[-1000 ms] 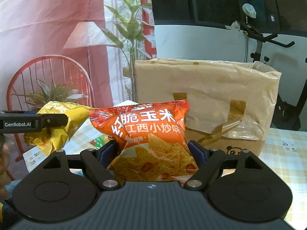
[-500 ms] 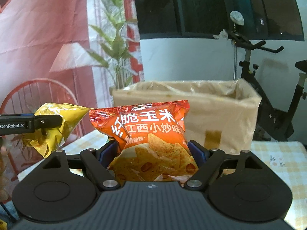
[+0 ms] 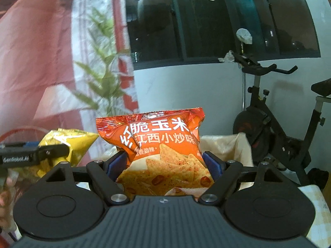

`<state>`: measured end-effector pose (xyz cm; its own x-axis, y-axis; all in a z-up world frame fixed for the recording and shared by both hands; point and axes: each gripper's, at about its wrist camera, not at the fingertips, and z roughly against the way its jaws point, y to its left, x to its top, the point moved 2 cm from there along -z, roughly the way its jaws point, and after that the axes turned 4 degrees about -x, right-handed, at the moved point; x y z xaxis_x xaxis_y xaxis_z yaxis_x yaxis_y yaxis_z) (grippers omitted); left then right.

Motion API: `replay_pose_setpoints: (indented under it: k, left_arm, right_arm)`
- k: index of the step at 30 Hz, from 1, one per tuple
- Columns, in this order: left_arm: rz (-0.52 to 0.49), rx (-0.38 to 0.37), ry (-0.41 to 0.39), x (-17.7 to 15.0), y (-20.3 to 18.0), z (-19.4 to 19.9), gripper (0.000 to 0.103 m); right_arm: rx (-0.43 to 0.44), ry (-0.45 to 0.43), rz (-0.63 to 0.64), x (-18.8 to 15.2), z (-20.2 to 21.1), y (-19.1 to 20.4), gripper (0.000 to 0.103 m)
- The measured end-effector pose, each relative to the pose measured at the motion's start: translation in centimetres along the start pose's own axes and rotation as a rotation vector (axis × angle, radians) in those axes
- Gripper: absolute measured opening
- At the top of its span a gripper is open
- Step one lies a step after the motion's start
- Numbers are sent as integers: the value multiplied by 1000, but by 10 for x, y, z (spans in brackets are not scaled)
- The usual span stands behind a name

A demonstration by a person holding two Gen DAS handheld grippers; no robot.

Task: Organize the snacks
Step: 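Carry both bags over the cardboard box and open both tools to drop them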

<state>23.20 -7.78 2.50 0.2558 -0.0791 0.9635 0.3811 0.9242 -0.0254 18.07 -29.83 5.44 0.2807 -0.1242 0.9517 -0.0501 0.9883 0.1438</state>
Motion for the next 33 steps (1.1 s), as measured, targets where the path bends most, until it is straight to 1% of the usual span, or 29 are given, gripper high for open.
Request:
replay_pose_setpoints:
  k: [6,10,15,16,18,20,22,24,29,33]
  left_arm:
    - [20,-22,21,20,-6,-47,70]
    - [-9,-14,25,28,-11,-68,70]
    - [-52,-52,80,29,-24,-97,71]
    - [-65,-54,88,28,-25,-101,72]
    - [-90,-53,102,25,-30,-106,78]
    - [-110,-38,102,21,-33,-107,82]
    - [-108,-33,111,21,-31,-109,82]
    - [-89,-37,124,20,-27,-108,82]
    - [-49,-31,144,17,-16,-98,82]
    - [-28,-16,153,14,-9,-85,83]
  right_arm:
    - [-79,16,42,18,-51,-19,82]
    - [-109,45,40,20,-79,-28,82]
    - [-134,98,41,13,-99,-34,82]
    - [-138,110,35,10,-100,-36,83]
    - [-146,128,25,7,-103,-40,83]
    - [-143,151,10,4,-104,-44,86]
    - [-141,160,-1,4,-103,-47,89]
    - [-146,162,0,4,-101,-47,94]
    - [-146,174,22,6,-95,-43,95]
    - [-134,173,14,7,-86,-37,95]
